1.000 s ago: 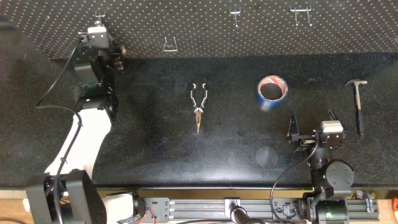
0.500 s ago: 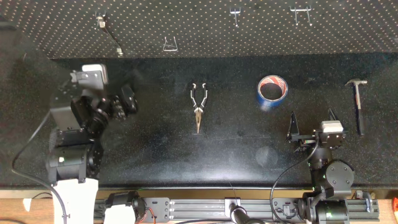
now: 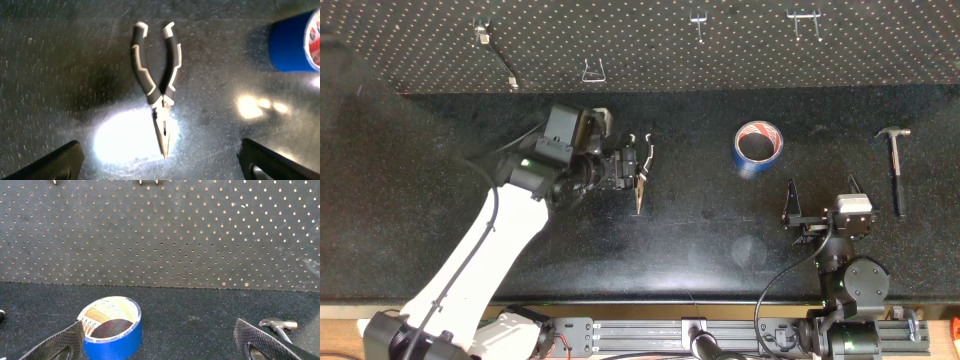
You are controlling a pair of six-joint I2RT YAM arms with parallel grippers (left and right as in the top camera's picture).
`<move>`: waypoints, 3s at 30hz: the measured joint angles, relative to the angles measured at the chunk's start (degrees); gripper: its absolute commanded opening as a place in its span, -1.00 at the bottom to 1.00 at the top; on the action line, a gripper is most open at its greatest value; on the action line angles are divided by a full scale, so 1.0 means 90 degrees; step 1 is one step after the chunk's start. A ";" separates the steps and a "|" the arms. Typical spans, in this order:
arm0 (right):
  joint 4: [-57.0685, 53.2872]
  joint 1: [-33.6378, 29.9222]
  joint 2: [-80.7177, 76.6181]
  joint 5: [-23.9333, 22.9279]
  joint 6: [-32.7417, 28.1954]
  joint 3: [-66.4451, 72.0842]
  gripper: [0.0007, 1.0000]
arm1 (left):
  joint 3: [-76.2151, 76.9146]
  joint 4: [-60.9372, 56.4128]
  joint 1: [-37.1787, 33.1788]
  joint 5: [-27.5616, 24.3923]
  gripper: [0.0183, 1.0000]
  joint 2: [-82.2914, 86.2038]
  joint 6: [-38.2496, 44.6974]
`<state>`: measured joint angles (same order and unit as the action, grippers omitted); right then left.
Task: Place Tools Onto Pegboard
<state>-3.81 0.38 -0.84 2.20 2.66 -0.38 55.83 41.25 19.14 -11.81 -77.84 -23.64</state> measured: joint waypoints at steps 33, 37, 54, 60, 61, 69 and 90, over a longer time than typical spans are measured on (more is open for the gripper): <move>0.0000 0.0000 -0.0005 0.0000 0.0000 0.0000 0.95 | 0.3529 0.1396 0.0901 0.1661 1.00 -0.4286 -0.0869; 0.0000 0.0000 -0.0005 0.0000 0.0000 0.0000 0.95 | 0.3529 0.1265 0.0806 0.1406 1.00 -0.4469 -0.0610; 0.0000 0.0000 -0.0005 0.0000 0.0002 0.0000 0.95 | 0.3529 0.1358 0.0806 0.1304 1.00 -0.4498 -0.0542; 0.0000 0.0000 -0.0005 0.0000 0.0000 0.0000 0.95 | 0.3529 0.1460 0.0811 0.1297 1.00 -0.4614 -0.0539; 0.0000 0.0000 -0.0005 0.0000 0.0000 0.0000 0.95 | 0.3529 0.1460 0.0811 0.1287 0.85 -0.4617 -0.0542; 0.0000 0.0000 -0.0005 0.0000 0.0000 0.0000 0.95 | 0.3529 0.1460 0.0811 0.1282 0.17 -0.4622 -0.0512; 0.0000 0.0000 -0.0007 0.0000 0.0000 0.0000 0.95 | 0.3538 0.1778 0.0811 0.1258 -0.98 -0.4524 -0.0005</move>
<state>-3.81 0.38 -0.91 2.20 2.66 -0.38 87.68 57.25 26.44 -0.49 -118.56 -23.68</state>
